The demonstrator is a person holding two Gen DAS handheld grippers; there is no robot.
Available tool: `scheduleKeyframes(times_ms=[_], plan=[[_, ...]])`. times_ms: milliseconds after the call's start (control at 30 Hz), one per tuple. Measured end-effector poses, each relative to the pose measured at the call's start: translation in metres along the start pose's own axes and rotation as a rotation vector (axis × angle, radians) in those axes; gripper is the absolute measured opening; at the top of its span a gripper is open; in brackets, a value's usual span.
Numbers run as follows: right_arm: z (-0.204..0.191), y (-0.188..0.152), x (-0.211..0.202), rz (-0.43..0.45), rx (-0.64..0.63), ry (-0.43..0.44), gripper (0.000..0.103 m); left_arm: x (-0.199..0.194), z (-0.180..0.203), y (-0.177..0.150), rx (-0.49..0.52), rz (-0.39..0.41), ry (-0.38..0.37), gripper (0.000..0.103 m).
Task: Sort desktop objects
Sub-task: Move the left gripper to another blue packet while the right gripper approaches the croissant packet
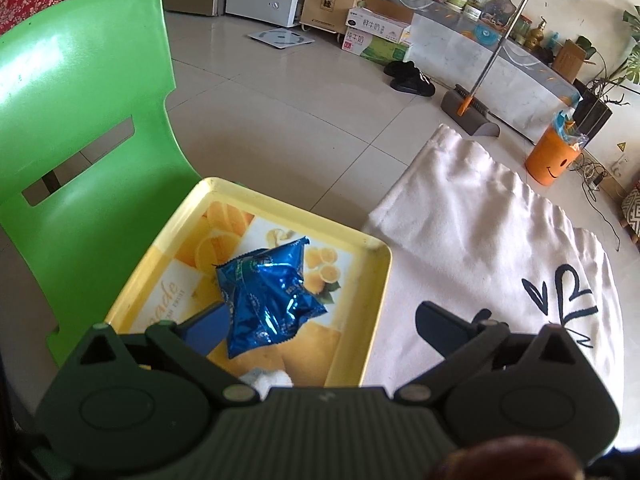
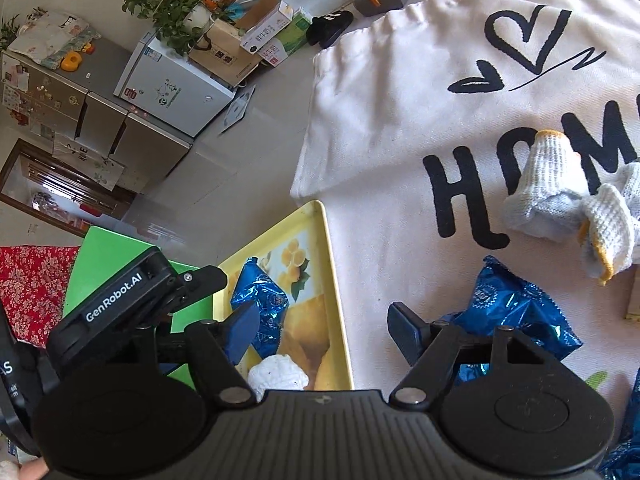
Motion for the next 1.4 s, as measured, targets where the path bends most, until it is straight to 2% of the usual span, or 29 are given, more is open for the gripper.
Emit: scheduleKeyframes(times_ms=[233, 867, 1400], plan=[[0.012, 0.011, -0.015, 0.014, -0.023, -0.022, 0.072, -0.002, 0.013, -0.010, 0.029, -0.018, -0.037, 0.102], [0.052, 0.040, -0.060, 0.076, -0.031, -0.123, 0.073, -0.008, 0.067, -0.052, 0.141, -0.132, -0.209, 0.102], [0.099, 0.061, -0.101, 0.118, 0.038, -0.255, 0.073, -0.003, 0.094, -0.083, 0.193, -0.215, -0.240, 0.102]])
Point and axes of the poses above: each gripper's, at about its wrist camera, not at the fingertips, and x roughly the way its jaws point, z to its right, y to its top, the point moved 1 cm from there along x, roughly the way its jaws point, and after that the axes turned 15 degrees about z, right-handed, at the moved point
